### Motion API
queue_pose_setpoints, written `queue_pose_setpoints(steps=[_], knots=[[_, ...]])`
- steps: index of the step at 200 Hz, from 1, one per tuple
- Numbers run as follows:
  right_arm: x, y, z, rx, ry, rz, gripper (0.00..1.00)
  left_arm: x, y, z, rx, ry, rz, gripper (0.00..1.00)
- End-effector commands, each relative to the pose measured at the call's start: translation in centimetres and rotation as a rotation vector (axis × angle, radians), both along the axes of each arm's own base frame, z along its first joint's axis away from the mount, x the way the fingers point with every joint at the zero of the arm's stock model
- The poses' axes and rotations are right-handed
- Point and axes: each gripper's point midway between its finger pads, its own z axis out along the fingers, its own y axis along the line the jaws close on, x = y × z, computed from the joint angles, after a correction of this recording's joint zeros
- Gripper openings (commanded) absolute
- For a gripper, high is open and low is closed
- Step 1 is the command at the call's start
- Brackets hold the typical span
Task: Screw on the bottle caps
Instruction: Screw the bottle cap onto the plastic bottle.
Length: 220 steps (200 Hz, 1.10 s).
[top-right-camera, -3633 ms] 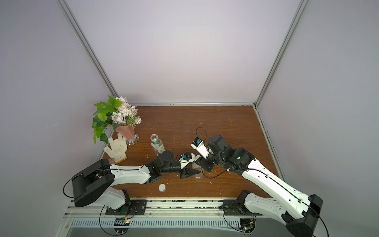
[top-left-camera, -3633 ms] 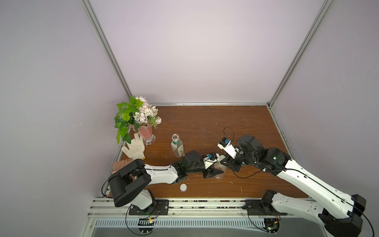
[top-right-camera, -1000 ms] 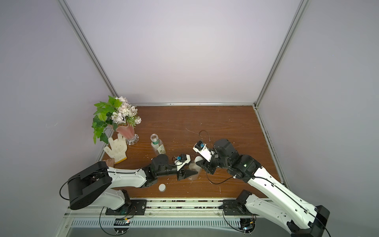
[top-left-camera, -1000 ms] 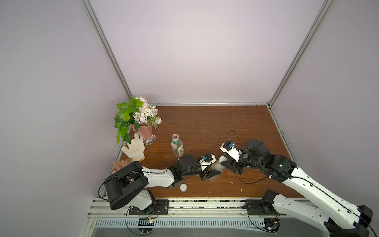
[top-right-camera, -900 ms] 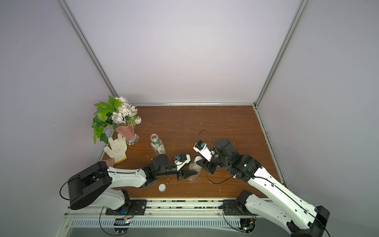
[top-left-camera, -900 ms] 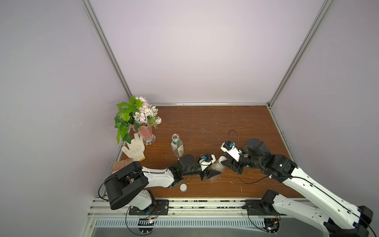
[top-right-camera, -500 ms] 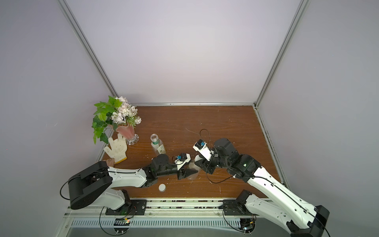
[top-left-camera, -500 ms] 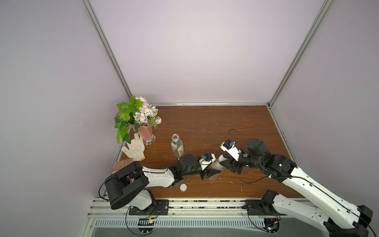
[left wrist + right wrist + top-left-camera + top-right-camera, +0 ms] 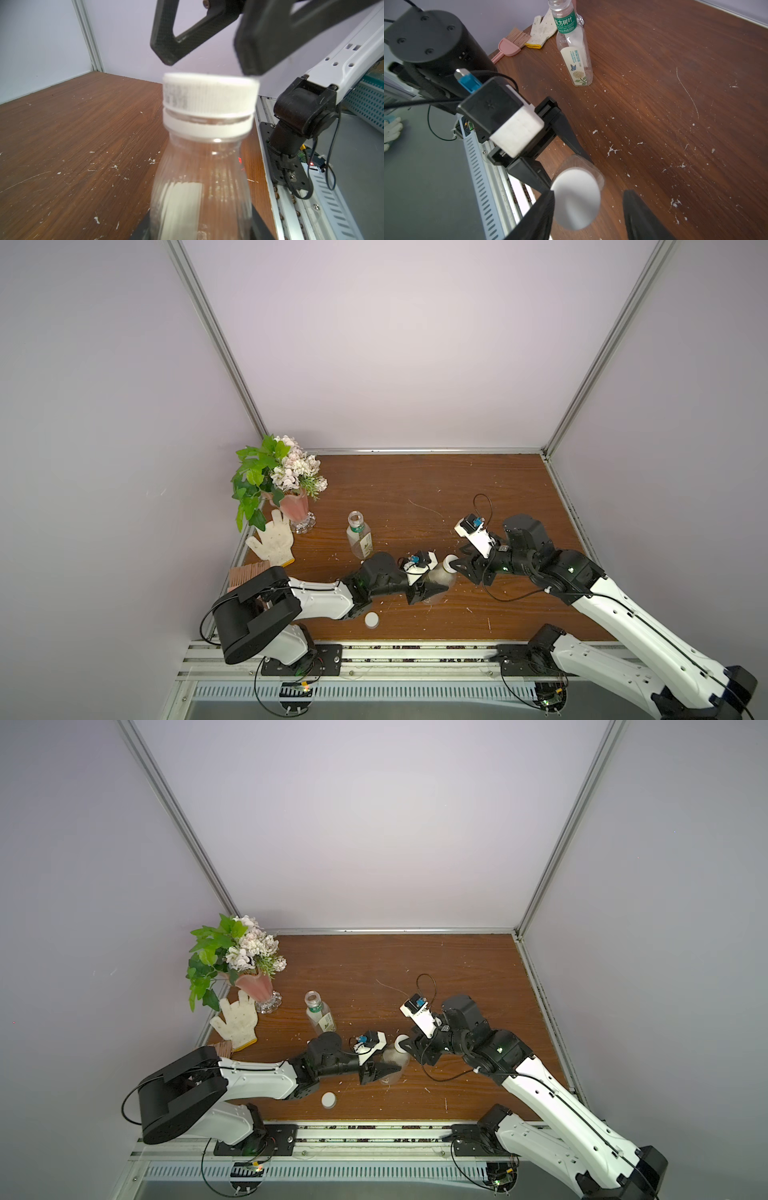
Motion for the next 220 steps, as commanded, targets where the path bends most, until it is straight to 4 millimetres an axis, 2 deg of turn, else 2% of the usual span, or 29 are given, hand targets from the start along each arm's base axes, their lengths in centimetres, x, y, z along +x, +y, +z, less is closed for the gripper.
queue_pose_setpoints(steps=[1,53,91,113,154,176,188,203,220], knots=[[-0.8,1.1,1.5,0.064,0.015,0.074,0.57,0.1,0.0,1.5,-0.040,-0.043,-0.013,0.49],[-1.2,1.2,1.3,0.059,0.025,0.095,0.59,0.4,0.0,1.5,-0.041,-0.046,0.005,0.48],[-0.7,1.0,0.6,0.024,0.028,0.080,0.58,0.5,0.1,1.7,-0.045,-0.047,0.011,0.48],[-0.7,1.1,0.6,0.028,0.031,0.085,0.52,0.5,0.1,1.7,-0.046,-0.046,0.013,0.48],[-0.5,1.2,0.7,0.035,0.041,0.068,0.35,1.0,0.1,1.6,-0.042,-0.046,0.040,0.48],[1.0,0.7,0.5,0.032,0.057,-0.048,0.29,2.8,0.5,1.8,-0.036,-0.066,0.140,0.48],[2.7,0.0,0.5,0.041,0.077,-0.182,0.19,3.9,0.9,2.2,-0.035,-0.089,0.206,0.48],[4.8,-1.4,-0.1,0.048,0.123,-0.398,0.22,5.5,1.5,2.9,-0.044,-0.113,0.306,0.48],[5.6,-1.7,-0.3,0.088,0.188,-0.523,0.17,6.3,1.6,4.1,-0.069,-0.147,0.374,0.48]])
